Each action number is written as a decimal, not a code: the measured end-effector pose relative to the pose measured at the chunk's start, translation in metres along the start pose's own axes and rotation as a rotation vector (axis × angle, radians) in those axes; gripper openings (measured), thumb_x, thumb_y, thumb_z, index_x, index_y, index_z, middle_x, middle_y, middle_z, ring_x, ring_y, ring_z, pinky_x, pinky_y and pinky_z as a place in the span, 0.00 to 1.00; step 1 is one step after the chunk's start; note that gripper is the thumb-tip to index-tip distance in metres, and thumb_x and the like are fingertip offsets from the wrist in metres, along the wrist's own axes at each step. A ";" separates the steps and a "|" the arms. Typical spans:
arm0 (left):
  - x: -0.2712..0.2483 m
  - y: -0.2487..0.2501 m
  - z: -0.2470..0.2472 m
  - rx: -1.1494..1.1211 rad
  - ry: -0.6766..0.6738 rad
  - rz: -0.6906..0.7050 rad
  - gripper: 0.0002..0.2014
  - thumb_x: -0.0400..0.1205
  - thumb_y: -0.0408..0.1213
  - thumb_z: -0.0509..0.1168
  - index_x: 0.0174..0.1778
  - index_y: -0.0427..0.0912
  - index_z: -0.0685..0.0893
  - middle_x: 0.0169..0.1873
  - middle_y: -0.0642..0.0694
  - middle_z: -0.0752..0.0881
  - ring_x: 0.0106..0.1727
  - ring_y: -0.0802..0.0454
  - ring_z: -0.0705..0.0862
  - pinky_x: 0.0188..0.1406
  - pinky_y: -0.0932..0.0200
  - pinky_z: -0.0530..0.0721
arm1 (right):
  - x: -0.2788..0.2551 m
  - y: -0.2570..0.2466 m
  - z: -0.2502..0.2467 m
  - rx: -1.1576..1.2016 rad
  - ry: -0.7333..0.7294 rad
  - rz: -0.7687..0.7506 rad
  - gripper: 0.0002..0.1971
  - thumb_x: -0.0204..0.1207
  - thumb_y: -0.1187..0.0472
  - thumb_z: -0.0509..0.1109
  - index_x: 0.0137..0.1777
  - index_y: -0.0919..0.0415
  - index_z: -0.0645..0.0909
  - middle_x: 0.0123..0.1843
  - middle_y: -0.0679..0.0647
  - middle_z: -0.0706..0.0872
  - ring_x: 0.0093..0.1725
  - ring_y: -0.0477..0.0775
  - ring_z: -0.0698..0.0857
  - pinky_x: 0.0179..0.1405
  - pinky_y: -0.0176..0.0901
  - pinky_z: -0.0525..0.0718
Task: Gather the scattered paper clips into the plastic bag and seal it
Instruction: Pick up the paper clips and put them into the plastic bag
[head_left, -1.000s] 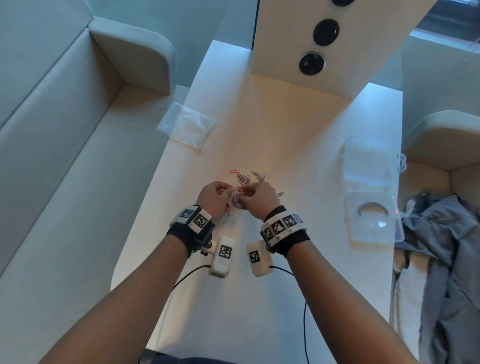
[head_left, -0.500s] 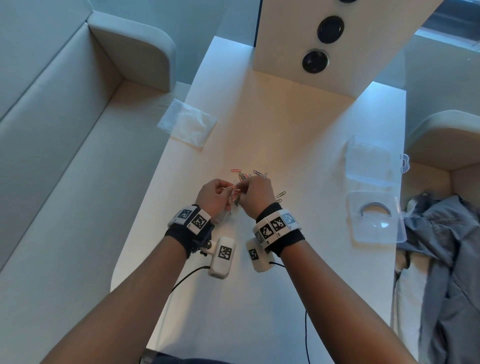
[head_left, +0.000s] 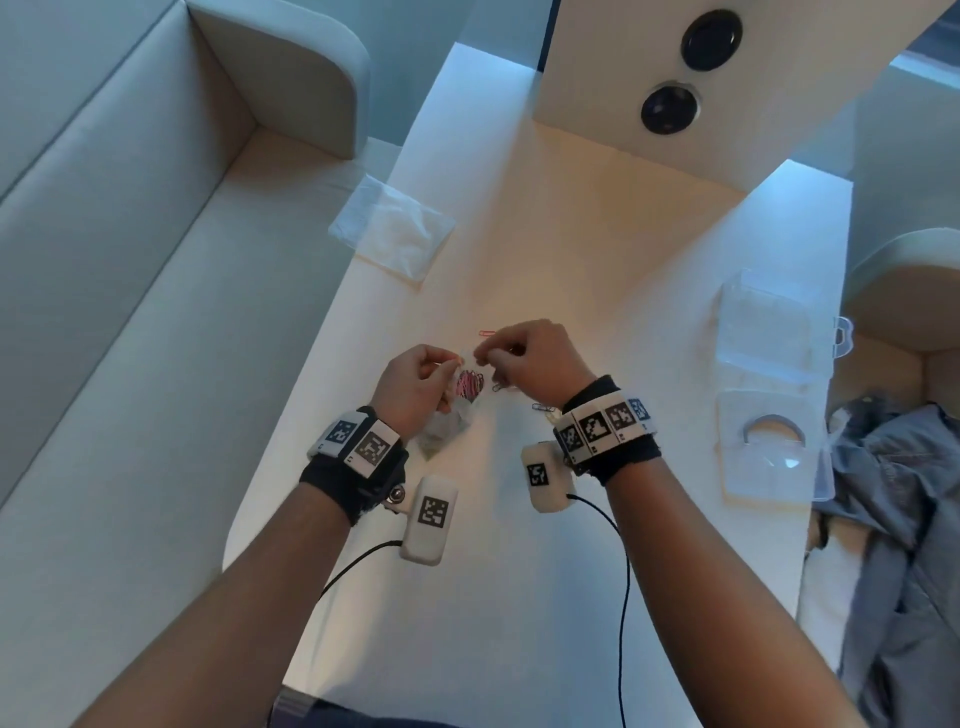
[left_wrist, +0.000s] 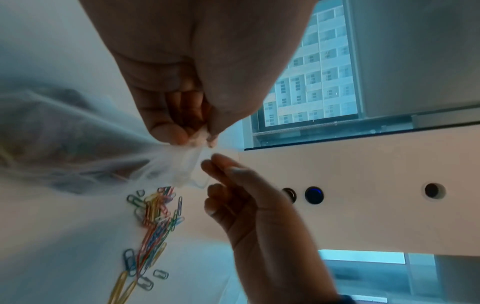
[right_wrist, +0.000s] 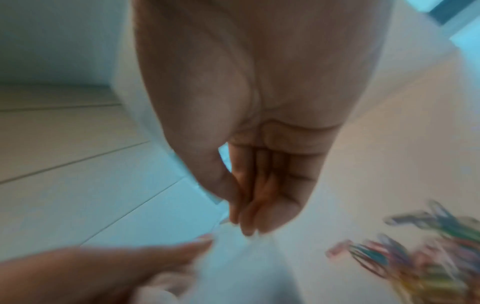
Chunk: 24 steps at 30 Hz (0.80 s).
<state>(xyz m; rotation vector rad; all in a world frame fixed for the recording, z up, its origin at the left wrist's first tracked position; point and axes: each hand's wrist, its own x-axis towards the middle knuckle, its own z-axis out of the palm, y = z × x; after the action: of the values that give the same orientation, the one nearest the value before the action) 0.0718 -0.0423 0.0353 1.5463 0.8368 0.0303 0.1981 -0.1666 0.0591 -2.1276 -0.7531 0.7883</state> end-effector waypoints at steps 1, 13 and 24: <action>0.000 0.000 -0.005 -0.014 0.014 0.003 0.06 0.84 0.34 0.64 0.54 0.36 0.84 0.33 0.45 0.86 0.31 0.49 0.82 0.36 0.50 0.85 | 0.008 0.011 0.001 0.049 0.102 0.030 0.11 0.75 0.67 0.67 0.47 0.59 0.92 0.36 0.49 0.90 0.31 0.44 0.86 0.37 0.34 0.84; -0.007 -0.011 -0.041 -0.051 0.081 -0.017 0.06 0.85 0.33 0.63 0.52 0.39 0.84 0.35 0.44 0.85 0.33 0.48 0.81 0.37 0.51 0.83 | 0.042 0.076 0.057 -0.869 -0.207 -0.051 0.33 0.86 0.42 0.49 0.86 0.54 0.46 0.88 0.60 0.42 0.86 0.66 0.46 0.84 0.65 0.52; -0.007 -0.020 -0.008 -0.021 0.030 -0.070 0.08 0.85 0.35 0.64 0.55 0.36 0.84 0.44 0.40 0.87 0.40 0.49 0.85 0.36 0.54 0.86 | -0.006 0.110 0.028 -0.918 -0.064 -0.281 0.19 0.74 0.74 0.70 0.64 0.63 0.81 0.65 0.62 0.82 0.62 0.63 0.82 0.59 0.54 0.87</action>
<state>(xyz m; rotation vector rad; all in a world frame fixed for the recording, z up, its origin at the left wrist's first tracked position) 0.0533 -0.0408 0.0219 1.4994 0.9116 0.0110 0.2026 -0.2202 -0.0408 -2.6741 -1.6372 0.3739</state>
